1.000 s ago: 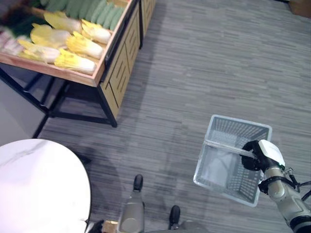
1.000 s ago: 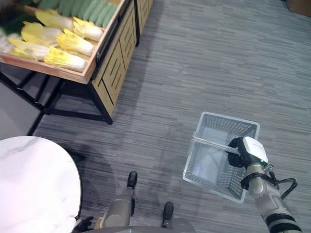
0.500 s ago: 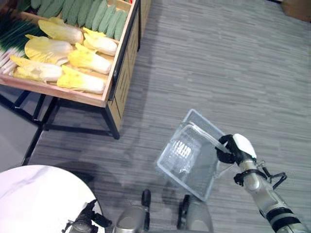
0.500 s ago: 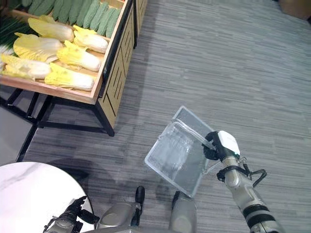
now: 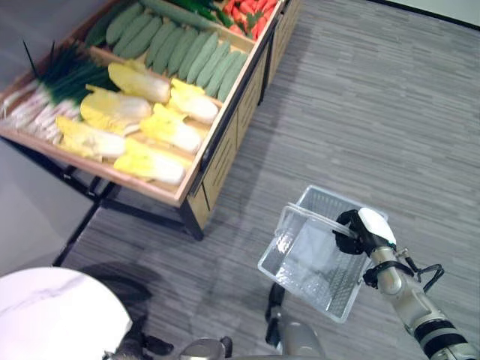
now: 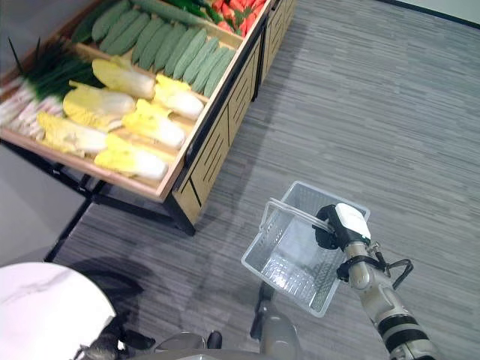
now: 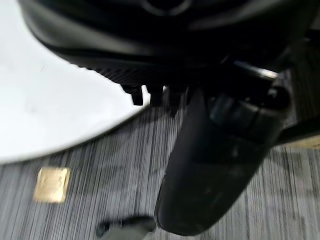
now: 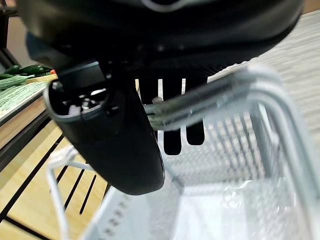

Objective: Get the vegetables into the basket

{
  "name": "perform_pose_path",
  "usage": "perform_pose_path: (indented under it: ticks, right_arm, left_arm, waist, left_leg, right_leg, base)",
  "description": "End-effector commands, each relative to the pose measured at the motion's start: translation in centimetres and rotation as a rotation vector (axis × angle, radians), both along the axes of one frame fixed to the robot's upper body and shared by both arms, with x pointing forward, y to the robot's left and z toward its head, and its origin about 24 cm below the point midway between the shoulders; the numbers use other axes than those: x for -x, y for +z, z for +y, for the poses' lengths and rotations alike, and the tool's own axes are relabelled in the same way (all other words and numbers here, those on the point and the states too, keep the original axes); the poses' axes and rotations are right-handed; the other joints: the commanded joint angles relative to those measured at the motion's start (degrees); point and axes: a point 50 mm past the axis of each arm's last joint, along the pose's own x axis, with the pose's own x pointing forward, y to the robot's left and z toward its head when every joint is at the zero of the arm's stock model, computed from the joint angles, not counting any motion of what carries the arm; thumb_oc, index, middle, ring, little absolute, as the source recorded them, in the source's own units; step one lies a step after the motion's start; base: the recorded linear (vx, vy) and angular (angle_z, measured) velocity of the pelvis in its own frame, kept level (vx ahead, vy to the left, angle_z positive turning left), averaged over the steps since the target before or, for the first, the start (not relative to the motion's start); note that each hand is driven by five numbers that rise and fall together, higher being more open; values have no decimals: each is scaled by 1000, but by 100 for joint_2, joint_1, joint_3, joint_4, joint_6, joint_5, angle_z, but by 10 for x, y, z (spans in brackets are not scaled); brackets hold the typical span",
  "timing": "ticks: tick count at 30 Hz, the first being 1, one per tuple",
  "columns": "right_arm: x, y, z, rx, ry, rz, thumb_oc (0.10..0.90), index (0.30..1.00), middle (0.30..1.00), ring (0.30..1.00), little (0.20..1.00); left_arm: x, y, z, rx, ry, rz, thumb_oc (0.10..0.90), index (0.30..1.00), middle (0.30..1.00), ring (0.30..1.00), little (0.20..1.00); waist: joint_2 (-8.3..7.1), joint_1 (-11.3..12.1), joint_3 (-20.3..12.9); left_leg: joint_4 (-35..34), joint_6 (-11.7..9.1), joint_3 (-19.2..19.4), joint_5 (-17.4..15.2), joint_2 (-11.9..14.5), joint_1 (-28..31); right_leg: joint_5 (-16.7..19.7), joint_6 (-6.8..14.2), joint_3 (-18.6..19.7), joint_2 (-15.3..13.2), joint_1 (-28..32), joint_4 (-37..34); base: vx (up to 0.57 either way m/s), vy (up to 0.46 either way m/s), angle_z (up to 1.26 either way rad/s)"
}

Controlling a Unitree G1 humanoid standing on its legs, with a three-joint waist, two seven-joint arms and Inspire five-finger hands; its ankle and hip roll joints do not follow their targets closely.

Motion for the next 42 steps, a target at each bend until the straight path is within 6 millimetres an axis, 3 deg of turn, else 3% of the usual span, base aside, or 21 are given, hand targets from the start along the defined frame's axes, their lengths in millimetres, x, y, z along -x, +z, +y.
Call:
perform_pose_path:
  ticks: [1, 3, 4, 7, 9, 13, 20, 23, 26, 29, 30, 32, 33, 34, 36, 37, 39, 41, 42]
  right_arm:
    - [-34, 81, -6, 18, 49, -363, 400, 300, 300, 300, 300]
    - [-30, 81, -12, 26, 26, -368, 400, 300, 300, 300, 300]
    - [-27, 80, -18, 31, -7, -373, 400, 300, 300, 300, 300]
    - [-22, 81, -23, 36, -30, -376, 400, 300, 300, 300, 300]
    - [-18, 79, -26, 45, -50, -376, 400, 300, 300, 300, 300]
    - [-17, 74, -22, 53, -42, -369, 400, 300, 300, 300, 300]
    - [-17, 66, -16, 25, -40, -352, 400, 300, 300, 300, 300]
    - [-21, 62, -10, 13, -35, -339, 400, 300, 300, 300, 300]
    - [-28, 61, -4, -3, -23, -341, 400, 300, 300, 300, 300]
    - [-29, 58, -2, -5, -25, -331, 400, 300, 300, 300, 300]
    - [-28, 54, -6, -5, -49, -316, 400, 300, 300, 300, 300]
    - [-27, 51, -8, -2, -64, -303, 400, 300, 300, 300, 300]
    - [-25, 49, -11, -1, -79, -295, 400, 300, 300, 300, 300]
    - [-23, 45, -21, 14, -123, -276, 400, 300, 300, 300, 300]
    - [-22, 45, -23, 14, -139, -278, 400, 300, 300, 300, 300]
    - [-17, 41, -33, 13, -185, -267, 400, 300, 300, 300, 300]
    - [-7, 37, -39, -2, -222, -259, 400, 300, 300, 300, 300]
    - [-5, 35, -40, -10, -225, -254, 400, 300, 300, 300, 300]
    - [-5, 35, -40, -18, -225, -250, 400, 300, 300, 300, 300]
  left_arm:
    - [-11, 9, 17, -62, -29, -35, 900, 1000, 1000, 1000, 1000]
    - [-18, 9, 12, -51, -40, -55, 900, 1000, 1000, 1000, 1000]
    - [-26, 10, 8, -47, -65, -69, 900, 1000, 1000, 1000, 1000]
    - [-34, 11, 5, -50, -96, -82, 900, 1000, 1000, 1000, 1000]
    - [-38, 11, 2, -59, -125, -76, 900, 1000, 1000, 1000, 1000]
    - [-33, 10, 3, -64, -131, -59, 900, 1000, 1000, 1000, 1000]
    - [-29, 10, 10, -90, -118, -38, 900, 1000, 1000, 1000, 1000]
    - [-25, 10, 12, -87, -110, -34, 900, 1000, 1000, 1000, 1000]
    - [-22, 10, 15, -93, -101, -25, 900, 1000, 1000, 1000, 1000]
    - [-23, 13, 21, -104, -90, -34, 900, 1000, 1000, 1000, 1000]
    - [-22, 14, 24, -118, -76, -29, 900, 1000, 1000, 1000, 1000]
    - [-21, 14, 26, -120, -67, -27, 900, 1000, 1000, 1000, 1000]
    - [-21, 14, 27, -124, -61, -27, 900, 1000, 1000, 1000, 1000]
    - [-24, 16, 29, -133, -66, -35, 900, 1000, 1000, 1000, 1000]
    - [-27, 17, 31, -140, -65, -43, 900, 1000, 1000, 1000, 1000]
    - [-32, 20, 33, -148, -68, -56, 900, 1000, 1000, 1000, 1000]
    - [-36, 21, 35, -153, -66, -64, 900, 1000, 1000, 1000, 1000]
    - [-36, 21, 35, -154, -72, -62, 900, 1000, 1000, 1000, 1000]
    - [-33, 21, 37, -158, -63, -58, 900, 1000, 1000, 1000, 1000]
  waist:
    - [-67, -4, -191]
    - [-97, -26, -156]
    - [-93, -34, -70]
    - [-120, -27, -31]
    - [-132, -40, -50]
    - [-73, 13, -114]
    - [-93, -47, -140]
    - [-138, 35, -165]
    - [-176, 99, -111]
    - [-105, 54, 4]
    - [-54, 0, 0]
    - [-37, -17, -21]
    - [-31, -24, -50]
    - [-58, -46, -111]
    - [-75, -73, -117]
    - [-134, -139, -180]
    - [-242, -278, -219]
    - [-281, -270, -237]
    - [-318, -242, -294]
  left_leg:
    - [-648, -419, -121, 1693, 1532, -126]
    - [-272, -411, 282, 1891, 1664, -399]
    - [-286, -418, 809, 1898, 1769, -706]
    - [-514, -376, 1085, 1671, 1522, -1137]
    - [-915, -261, 1642, 1405, 1197, -1615]
    - [-1547, -265, 1987, 1649, 1009, -1488]
    - [-2019, -69, 1955, 1621, 859, -1042]
    - [-2134, 24, 2001, 1534, 786, -884]
    - [-2093, 168, 2002, 1381, 722, -786]
    - [-1974, 268, 1840, 1332, 717, -730]
    - [-2081, 238, 1663, 1368, 739, -633]
    - [-2175, 190, 1587, 1392, 766, -572]
    - [-2219, 129, 1505, 1408, 811, -554]
    - [-2309, -49, 1266, 1411, 957, -520]
    - [-2340, -126, 1145, 1385, 1027, -478]
    - [-2325, -251, 880, 1285, 1202, -464]
    - [-2264, -382, 512, 1195, 1312, -452]
    - [-2245, -422, 465, 1163, 1359, -446]
    - [-2246, -476, 411, 1184, 1480, -435]
  right_leg:
    - [-723, 1061, 19, -429, -196, 918]
    - [-876, 934, -199, -386, 0, 855]
    - [-1022, 872, -370, -308, 240, 753]
    - [-1007, 915, -538, -363, 374, 581]
    - [-1044, 946, -673, -348, 480, 450]
    - [-1125, 989, -673, -194, 635, 442]
    - [-1137, 1104, -653, -370, 637, 750]
    - [-1028, 1224, -630, -490, 654, 797]
    - [-815, 1389, -525, -650, 438, 1433]
    - [-458, 1580, -117, -631, 13, 2484]
    - [-292, 1539, 156, -626, -199, 2379]
    - [-232, 1528, 170, -732, -211, 2163]
    - [-176, 1519, 203, -864, -184, 1925]
    - [-42, 1542, 477, -1116, -223, 1200]
    - [47, 1568, 615, -1162, -147, 852]
    - [182, 1620, 1079, -1269, -150, 421]
    - [239, 1654, 1775, -1168, -153, 378]
    - [123, 1664, 1647, -1132, -80, 399]
    - [-122, 1655, 1497, -1028, -51, 450]
  base:
    - [172, -260, 63]
    - [160, -297, 29]
    - [144, -323, 34]
    - [68, -147, 69]
    - [180, -119, 64]
    - [154, 12, 10]
    - [90, 101, -11]
    - [78, 140, -4]
    - [50, 134, -11]
    - [59, 62, -2]
    - [171, -79, 33]
    - [136, -108, 49]
    - [209, -303, 57]
    - [277, -401, 56]
    - [234, -339, 58]
    - [282, -386, 65]
    - [303, -402, 89]
    - [139, -234, 118]
    - [183, -369, 108]
